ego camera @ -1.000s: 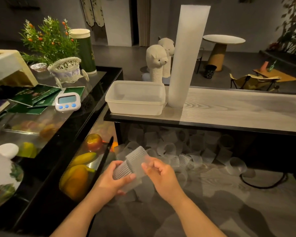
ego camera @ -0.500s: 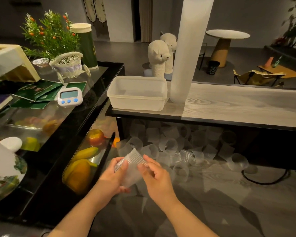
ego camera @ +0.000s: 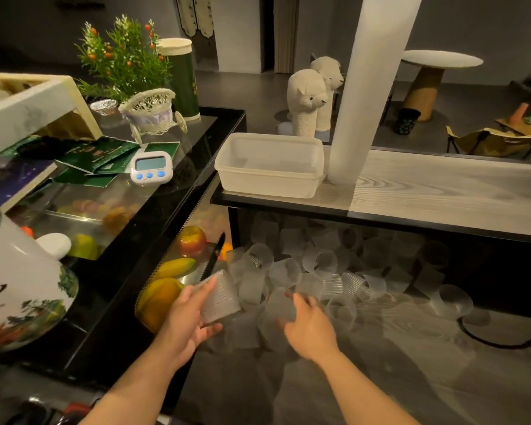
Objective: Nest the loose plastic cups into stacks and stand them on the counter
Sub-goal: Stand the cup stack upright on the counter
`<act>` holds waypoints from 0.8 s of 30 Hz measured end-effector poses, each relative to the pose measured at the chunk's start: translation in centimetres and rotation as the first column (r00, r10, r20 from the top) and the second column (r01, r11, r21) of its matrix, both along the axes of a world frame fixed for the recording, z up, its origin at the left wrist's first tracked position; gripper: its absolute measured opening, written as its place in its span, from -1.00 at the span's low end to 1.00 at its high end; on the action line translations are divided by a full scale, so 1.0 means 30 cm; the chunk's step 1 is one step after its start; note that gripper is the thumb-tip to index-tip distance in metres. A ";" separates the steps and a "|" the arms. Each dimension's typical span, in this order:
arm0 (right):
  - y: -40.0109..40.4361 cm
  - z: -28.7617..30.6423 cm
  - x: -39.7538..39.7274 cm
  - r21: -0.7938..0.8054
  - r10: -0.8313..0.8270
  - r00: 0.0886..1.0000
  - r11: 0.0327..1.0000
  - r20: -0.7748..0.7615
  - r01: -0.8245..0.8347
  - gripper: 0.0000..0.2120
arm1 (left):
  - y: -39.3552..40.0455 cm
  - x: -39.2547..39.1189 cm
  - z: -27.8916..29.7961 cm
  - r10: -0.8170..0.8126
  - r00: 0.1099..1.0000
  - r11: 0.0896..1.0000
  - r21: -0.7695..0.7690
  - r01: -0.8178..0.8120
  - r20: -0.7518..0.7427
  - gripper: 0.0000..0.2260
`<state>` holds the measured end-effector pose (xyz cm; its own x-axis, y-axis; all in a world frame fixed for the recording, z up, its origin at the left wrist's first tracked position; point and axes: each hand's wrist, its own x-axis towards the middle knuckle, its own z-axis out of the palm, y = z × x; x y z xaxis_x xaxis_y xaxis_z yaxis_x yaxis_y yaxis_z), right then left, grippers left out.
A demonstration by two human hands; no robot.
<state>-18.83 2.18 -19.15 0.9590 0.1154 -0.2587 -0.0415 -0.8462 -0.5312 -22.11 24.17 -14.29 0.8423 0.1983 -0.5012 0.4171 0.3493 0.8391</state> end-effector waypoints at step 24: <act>0.083 0.026 -0.025 0.405 0.168 0.985 0.898 0.040 -0.170 -0.67 | -0.088 0.028 -0.045 -0.165 0.978 0.986 -0.054 0.160 -0.126 -0.42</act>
<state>-19.57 4.66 -18.39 0.9166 0.3701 -0.1514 0.0857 -0.5516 -0.8297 -21.28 21.55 -15.65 0.7887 0.0400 -0.6135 0.5757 0.3023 0.7597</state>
